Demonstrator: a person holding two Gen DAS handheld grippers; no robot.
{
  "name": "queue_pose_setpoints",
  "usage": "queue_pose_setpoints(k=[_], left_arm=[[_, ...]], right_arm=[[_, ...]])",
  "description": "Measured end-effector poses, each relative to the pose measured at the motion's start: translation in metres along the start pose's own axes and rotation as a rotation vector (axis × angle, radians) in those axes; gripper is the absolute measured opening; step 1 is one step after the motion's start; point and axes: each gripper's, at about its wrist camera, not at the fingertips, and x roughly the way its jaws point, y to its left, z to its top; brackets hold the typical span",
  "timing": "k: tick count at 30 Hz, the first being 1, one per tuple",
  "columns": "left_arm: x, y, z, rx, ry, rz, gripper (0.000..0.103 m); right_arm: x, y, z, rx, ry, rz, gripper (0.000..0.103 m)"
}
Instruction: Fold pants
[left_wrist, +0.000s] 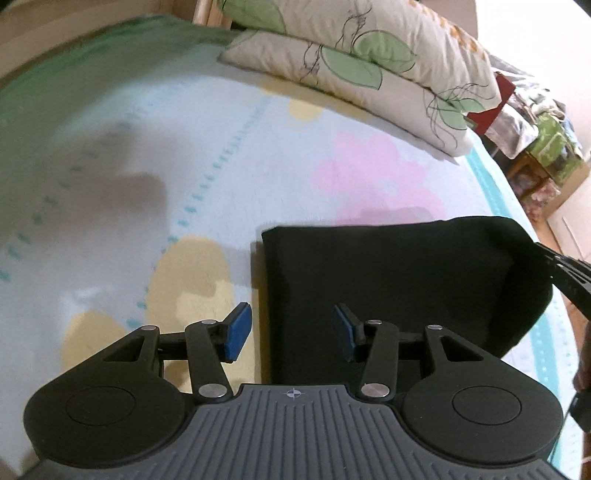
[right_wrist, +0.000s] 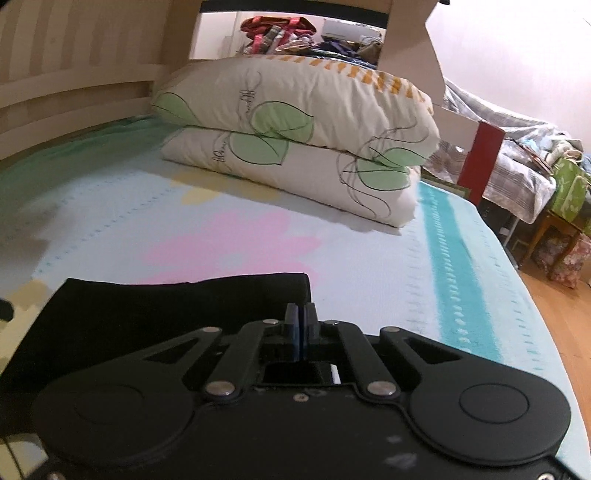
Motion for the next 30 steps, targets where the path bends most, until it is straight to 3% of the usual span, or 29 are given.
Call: queue_pose_setpoints(k=[7, 10, 14, 18, 22, 26, 30], left_arm=[[0.013, -0.019, -0.005, 0.092, 0.028, -0.009, 0.047], [0.026, -0.03, -0.012, 0.162, 0.079, -0.009, 0.047], [0.05, -0.035, -0.028, 0.26, 0.19, 0.034, 0.052], [0.045, -0.019, -0.018, 0.128, 0.191, -0.008, 0.051], [0.024, -0.02, -0.005, 0.118, 0.064, 0.0, 0.052], [0.027, -0.02, 0.012, 0.085, 0.028, -0.01, 0.052], [0.045, -0.015, 0.02, 0.029, 0.051, -0.005, 0.052]], right_arm=[[0.033, -0.012, -0.019, 0.017, 0.087, -0.059, 0.002], [0.052, -0.013, -0.043, 0.025, 0.163, -0.061, 0.004], [0.052, -0.014, -0.056, 0.049, 0.144, -0.088, 0.007], [0.046, -0.022, -0.052, 0.129, 0.146, -0.135, 0.007], [0.013, -0.021, -0.051, 0.177, -0.001, -0.159, 0.01], [-0.008, -0.002, -0.057, 0.163, -0.073, -0.062, 0.01], [-0.005, 0.024, -0.066, 0.094, -0.003, 0.026, 0.01]])
